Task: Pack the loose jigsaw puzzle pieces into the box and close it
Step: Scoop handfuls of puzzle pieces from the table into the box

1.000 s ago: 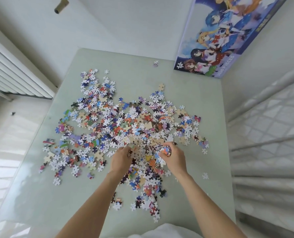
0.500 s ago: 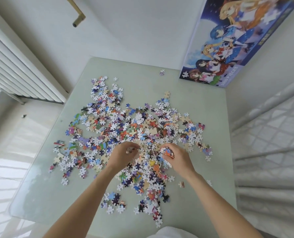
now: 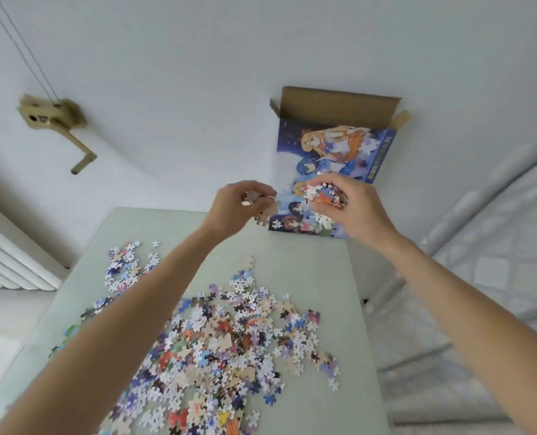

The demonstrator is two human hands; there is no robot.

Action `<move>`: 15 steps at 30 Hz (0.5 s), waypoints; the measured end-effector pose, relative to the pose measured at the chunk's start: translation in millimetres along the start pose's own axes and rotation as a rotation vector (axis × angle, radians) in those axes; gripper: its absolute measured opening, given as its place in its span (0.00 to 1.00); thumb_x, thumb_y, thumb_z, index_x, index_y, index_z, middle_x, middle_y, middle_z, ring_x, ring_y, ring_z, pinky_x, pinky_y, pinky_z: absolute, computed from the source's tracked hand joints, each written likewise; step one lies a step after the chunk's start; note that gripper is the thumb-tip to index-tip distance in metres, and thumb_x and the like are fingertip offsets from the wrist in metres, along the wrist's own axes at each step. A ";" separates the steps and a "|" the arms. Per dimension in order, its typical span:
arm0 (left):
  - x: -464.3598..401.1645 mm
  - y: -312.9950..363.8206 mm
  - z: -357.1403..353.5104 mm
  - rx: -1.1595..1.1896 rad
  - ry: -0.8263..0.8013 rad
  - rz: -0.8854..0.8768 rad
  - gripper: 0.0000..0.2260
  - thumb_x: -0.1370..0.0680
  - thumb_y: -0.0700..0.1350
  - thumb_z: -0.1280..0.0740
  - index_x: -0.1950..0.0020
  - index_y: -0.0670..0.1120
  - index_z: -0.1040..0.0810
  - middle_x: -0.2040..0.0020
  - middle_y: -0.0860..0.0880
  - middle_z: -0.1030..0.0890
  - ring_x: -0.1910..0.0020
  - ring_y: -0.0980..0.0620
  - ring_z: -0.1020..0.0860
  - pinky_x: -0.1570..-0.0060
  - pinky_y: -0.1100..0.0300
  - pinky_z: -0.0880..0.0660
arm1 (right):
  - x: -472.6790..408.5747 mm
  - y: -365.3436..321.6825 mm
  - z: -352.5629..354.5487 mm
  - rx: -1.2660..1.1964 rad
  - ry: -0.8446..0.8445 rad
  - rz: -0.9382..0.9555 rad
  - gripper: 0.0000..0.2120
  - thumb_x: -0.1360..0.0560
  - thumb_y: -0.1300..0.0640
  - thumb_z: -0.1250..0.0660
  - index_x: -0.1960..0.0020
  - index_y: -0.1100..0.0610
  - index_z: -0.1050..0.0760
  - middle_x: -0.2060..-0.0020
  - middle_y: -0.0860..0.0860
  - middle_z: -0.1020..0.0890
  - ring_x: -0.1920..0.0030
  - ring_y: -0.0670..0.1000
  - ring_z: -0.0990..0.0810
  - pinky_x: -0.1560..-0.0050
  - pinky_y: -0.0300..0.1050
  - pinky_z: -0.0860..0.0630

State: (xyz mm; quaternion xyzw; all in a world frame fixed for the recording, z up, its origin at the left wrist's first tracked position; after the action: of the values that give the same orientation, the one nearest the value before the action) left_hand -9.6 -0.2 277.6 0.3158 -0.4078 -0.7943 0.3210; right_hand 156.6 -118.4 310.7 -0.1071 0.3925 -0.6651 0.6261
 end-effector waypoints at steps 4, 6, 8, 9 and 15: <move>-94.5 40.9 -2.0 -0.038 0.102 -0.139 0.04 0.27 0.42 0.29 0.53 0.47 0.18 0.53 0.51 0.17 0.55 0.54 0.21 0.53 0.65 0.25 | -81.3 23.3 54.0 0.090 0.107 0.099 0.14 0.29 0.60 0.28 0.44 0.55 0.23 0.49 0.43 0.20 0.51 0.36 0.24 0.51 0.26 0.31; -135.9 52.5 -7.1 -0.044 0.144 -0.192 0.04 0.27 0.41 0.29 0.54 0.47 0.18 0.53 0.50 0.17 0.55 0.55 0.21 0.53 0.66 0.26 | -118.4 40.0 72.0 0.150 0.147 0.126 0.13 0.29 0.59 0.28 0.45 0.55 0.23 0.49 0.47 0.19 0.52 0.44 0.22 0.51 0.35 0.27; -168.7 58.2 -13.6 -0.076 0.174 -0.230 0.04 0.27 0.41 0.29 0.54 0.46 0.18 0.53 0.51 0.18 0.55 0.55 0.22 0.53 0.67 0.26 | -148.4 55.4 82.5 0.205 0.167 0.157 0.13 0.28 0.58 0.29 0.44 0.54 0.23 0.49 0.47 0.19 0.53 0.47 0.21 0.52 0.39 0.26; -184.0 60.3 -17.5 -0.101 0.189 -0.255 0.04 0.28 0.41 0.29 0.54 0.45 0.18 0.52 0.51 0.18 0.54 0.55 0.22 0.53 0.68 0.27 | -162.1 63.5 86.5 0.240 0.170 0.180 0.12 0.28 0.58 0.30 0.44 0.54 0.23 0.49 0.48 0.19 0.52 0.48 0.21 0.52 0.40 0.26; -235.9 63.1 -38.0 -0.394 0.197 -0.610 0.04 0.27 0.38 0.30 0.53 0.42 0.18 0.49 0.47 0.19 0.56 0.53 0.22 0.57 0.71 0.30 | -201.1 105.8 79.9 0.430 -0.005 0.259 0.13 0.26 0.60 0.32 0.42 0.54 0.24 0.46 0.50 0.20 0.48 0.52 0.21 0.47 0.47 0.25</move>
State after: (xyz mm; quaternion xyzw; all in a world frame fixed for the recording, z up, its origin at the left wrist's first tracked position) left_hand 175.5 134.8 370.0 0.4297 -0.1016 -0.8825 0.1620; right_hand 325.3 44.7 365.0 0.0783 0.2511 -0.6471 0.7156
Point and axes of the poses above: each hand's wrist, its own x-axis away from the middle knuckle, its own z-axis out of the back of the hand, y = z × x, the point moved 5 cm from there along -x, towards the middle knuckle
